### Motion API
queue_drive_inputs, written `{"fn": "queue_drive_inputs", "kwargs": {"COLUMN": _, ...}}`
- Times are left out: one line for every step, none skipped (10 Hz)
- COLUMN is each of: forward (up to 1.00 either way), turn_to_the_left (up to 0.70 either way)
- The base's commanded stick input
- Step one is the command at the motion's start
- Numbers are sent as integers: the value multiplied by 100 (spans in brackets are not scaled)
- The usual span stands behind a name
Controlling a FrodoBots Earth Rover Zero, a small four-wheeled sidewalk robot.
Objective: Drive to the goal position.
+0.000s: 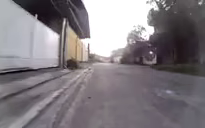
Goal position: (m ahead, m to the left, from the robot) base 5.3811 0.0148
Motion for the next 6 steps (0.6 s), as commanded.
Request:
{"fn": "queue_drive_inputs", "kwargs": {"forward": 100, "turn_to_the_left": 0}}
{"fn": "queue_drive_inputs", "kwargs": {"forward": 100, "turn_to_the_left": 0}}
{"fn": "queue_drive_inputs", "kwargs": {"forward": 100, "turn_to_the_left": 0}}
{"fn": "queue_drive_inputs", "kwargs": {"forward": 100, "turn_to_the_left": 0}}
{"fn": "queue_drive_inputs", "kwargs": {"forward": 100, "turn_to_the_left": 0}}
{"fn": "queue_drive_inputs", "kwargs": {"forward": 100, "turn_to_the_left": 0}}
